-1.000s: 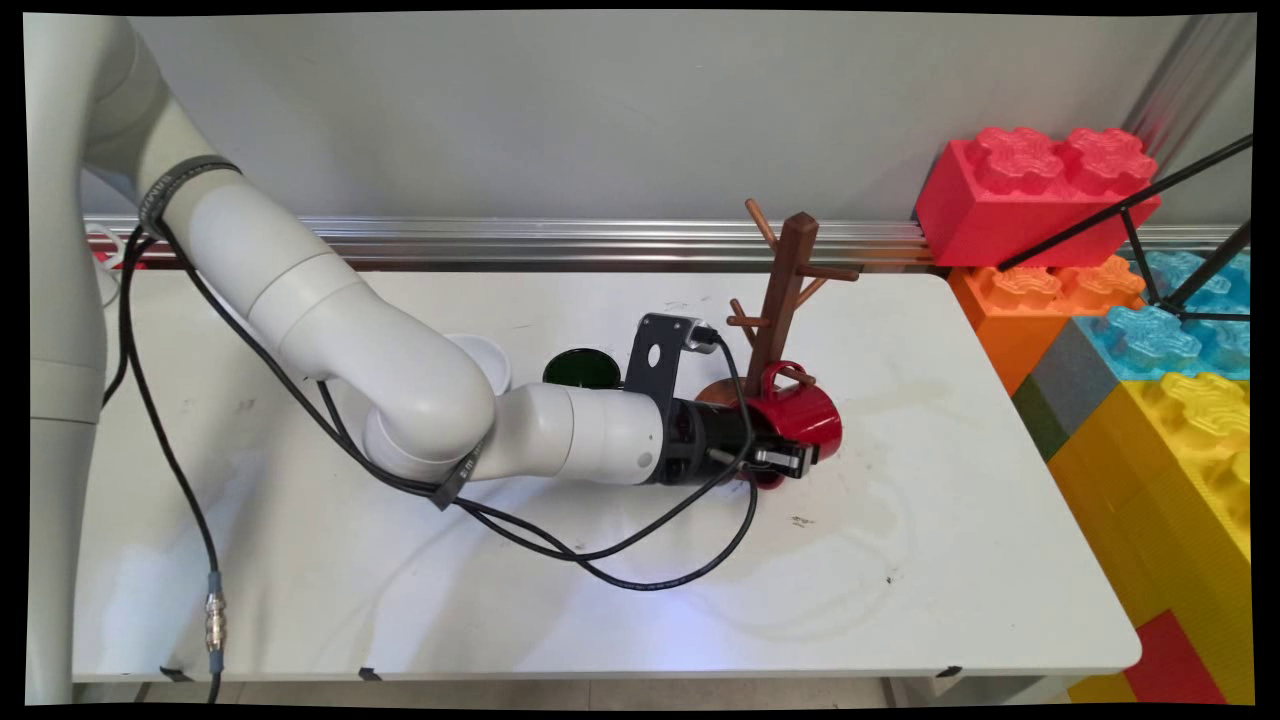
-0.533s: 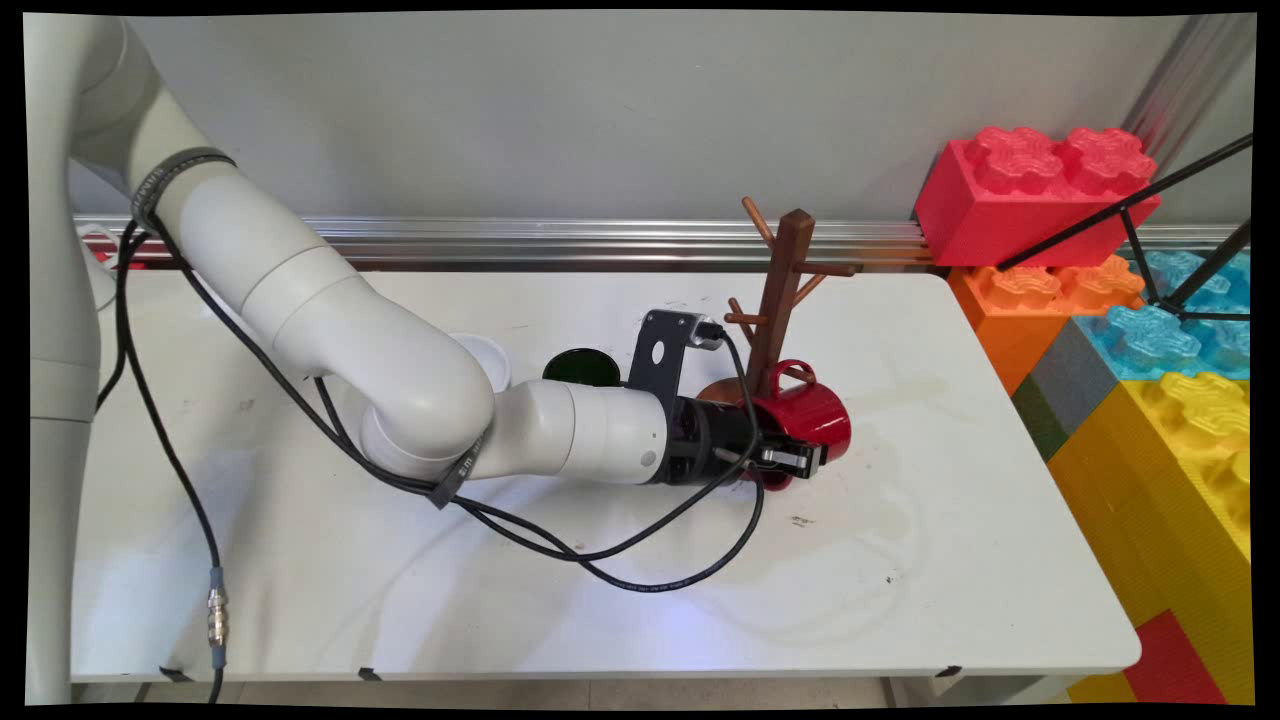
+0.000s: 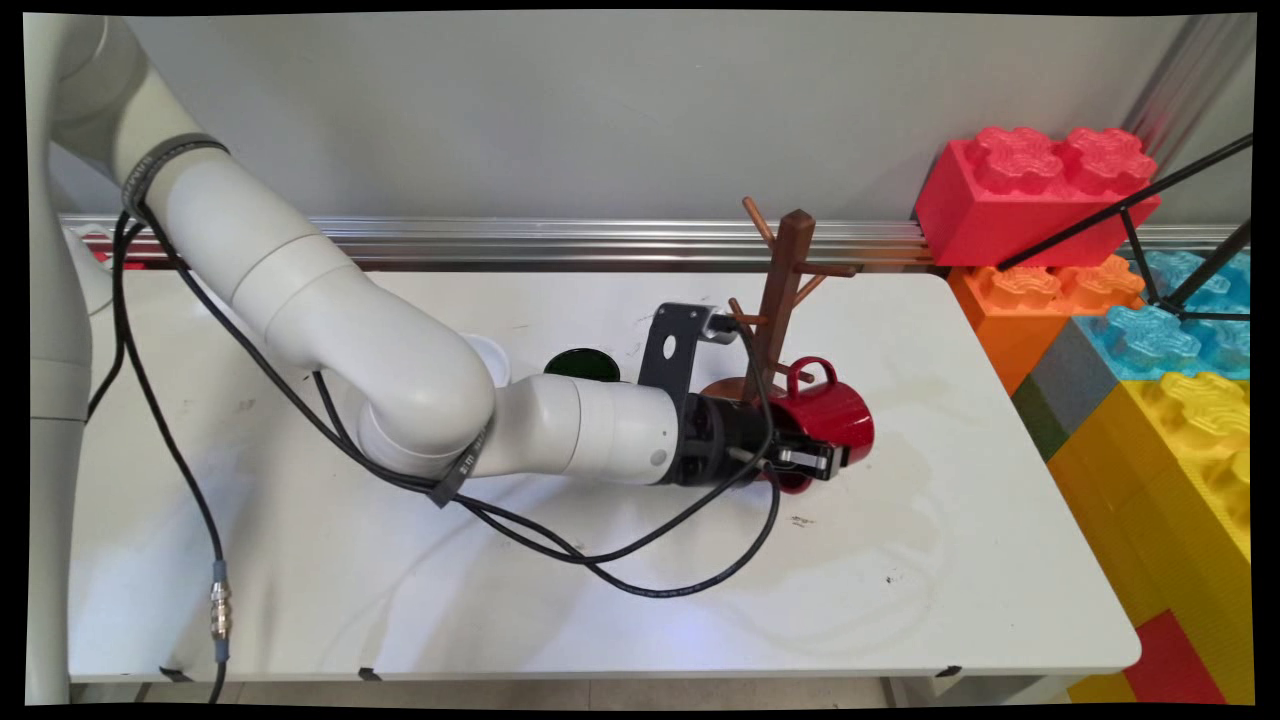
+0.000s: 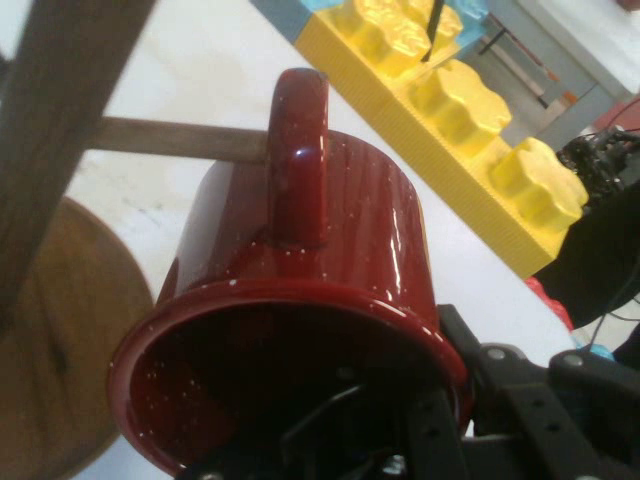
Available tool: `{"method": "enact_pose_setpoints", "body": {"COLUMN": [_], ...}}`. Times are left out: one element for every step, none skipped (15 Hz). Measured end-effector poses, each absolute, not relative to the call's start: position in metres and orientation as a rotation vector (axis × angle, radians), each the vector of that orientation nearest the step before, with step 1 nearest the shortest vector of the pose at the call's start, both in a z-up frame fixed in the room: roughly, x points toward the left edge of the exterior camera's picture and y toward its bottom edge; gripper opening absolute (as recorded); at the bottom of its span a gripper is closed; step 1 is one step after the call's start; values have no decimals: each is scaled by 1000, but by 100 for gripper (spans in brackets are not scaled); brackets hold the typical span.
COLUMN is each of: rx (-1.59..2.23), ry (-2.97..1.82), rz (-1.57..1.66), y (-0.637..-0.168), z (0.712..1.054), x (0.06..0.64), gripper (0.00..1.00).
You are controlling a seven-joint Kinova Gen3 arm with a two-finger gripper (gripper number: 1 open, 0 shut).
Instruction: Place the picked object on the table
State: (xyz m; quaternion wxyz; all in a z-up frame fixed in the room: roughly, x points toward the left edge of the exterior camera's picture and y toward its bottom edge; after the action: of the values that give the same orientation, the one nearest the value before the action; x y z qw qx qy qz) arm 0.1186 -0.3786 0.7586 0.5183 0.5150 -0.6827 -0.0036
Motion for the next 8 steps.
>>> {"method": "enact_pose_setpoints", "body": {"rx": [1233,1227,1221,1215,1210,1207,1202,1197], "ry": [-1637,-1637,-1635,-1635,-1634,-1634,-1635,-1636], "rz": [-13,-20,-28,-38,-46,-52,-61,-70], "y": [-378,-376,-374,-372,-370,-368,-365,-362], "z": [760,763,765,768,771,772,775,778], "x": [117,115,113,110,108,107,105,102], "gripper": [0,0,0,0,0,0,0,0]}}
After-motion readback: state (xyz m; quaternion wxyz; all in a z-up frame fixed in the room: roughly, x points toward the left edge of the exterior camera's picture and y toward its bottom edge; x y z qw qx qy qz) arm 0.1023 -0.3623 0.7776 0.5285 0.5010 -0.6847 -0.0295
